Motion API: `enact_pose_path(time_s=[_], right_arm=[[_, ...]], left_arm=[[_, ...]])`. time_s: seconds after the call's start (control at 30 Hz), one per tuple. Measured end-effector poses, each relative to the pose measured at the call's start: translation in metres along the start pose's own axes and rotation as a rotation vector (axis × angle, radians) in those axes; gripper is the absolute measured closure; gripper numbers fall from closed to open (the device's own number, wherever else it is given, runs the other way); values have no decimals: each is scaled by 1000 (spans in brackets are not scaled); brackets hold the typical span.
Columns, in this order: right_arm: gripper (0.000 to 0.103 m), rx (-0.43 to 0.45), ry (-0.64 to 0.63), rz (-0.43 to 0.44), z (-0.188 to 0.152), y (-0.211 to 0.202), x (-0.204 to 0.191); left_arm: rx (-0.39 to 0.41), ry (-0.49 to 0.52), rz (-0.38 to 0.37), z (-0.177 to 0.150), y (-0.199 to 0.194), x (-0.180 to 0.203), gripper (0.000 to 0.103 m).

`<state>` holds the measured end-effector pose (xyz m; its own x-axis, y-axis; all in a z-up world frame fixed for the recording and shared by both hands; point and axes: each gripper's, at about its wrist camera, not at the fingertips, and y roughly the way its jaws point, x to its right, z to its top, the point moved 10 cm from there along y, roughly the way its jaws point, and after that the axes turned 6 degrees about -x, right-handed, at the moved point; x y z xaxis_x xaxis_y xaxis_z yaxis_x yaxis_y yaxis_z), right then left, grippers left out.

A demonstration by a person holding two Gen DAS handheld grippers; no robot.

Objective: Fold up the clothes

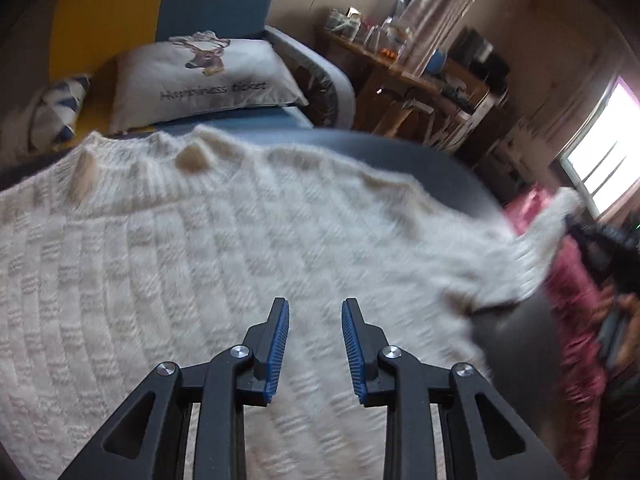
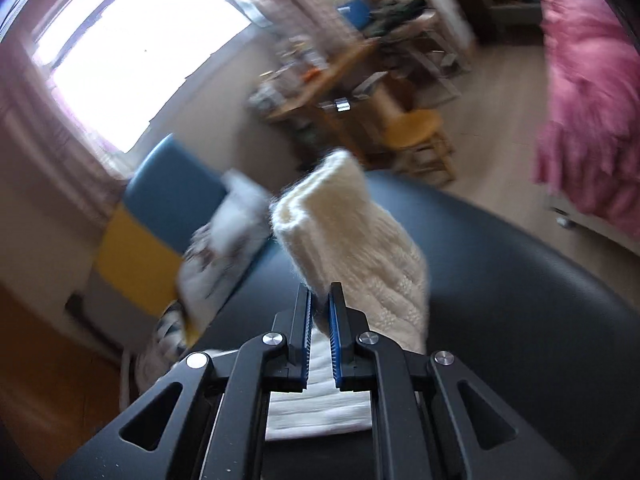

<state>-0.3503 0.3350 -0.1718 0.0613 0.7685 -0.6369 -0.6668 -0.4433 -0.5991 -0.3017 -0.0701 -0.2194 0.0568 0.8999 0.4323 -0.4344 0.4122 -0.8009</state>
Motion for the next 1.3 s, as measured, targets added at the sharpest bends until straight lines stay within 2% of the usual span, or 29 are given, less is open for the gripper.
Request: enact_pose_path(time_s=[0.17,0.33,0.47,0.63,0.87,0.97,1.17,1.3], right_arm=[[95,-94,-131,112,-34,40,-93],[95,-241,-267,165,-106,95,-164],[95,-355,-353,155,-168,135,-188],[95,-437,-426,84,-214,158,-185],[91,-468,-404,108,-226,125,-153],[84,-463,-409,91,-233,110,-137],[84,-444,-390,62,-244,95,-119],[84,-389,-384,8,-234,86,-100]], left_arm=[[-17,-56,-195,21,-23,15,76],[-29,-91,-226,30,-27,11,74],[-53,-133,-257,28,-22,4,71],[-83,-197,-253,23,-8,-9,70],[-160,-272,-289,1,19,-3,69],[-187,-319,-323,-8,29,7,69],[-225,-423,-330,-17,56,17,69],[-216,-514,-373,-13,64,21,69]])
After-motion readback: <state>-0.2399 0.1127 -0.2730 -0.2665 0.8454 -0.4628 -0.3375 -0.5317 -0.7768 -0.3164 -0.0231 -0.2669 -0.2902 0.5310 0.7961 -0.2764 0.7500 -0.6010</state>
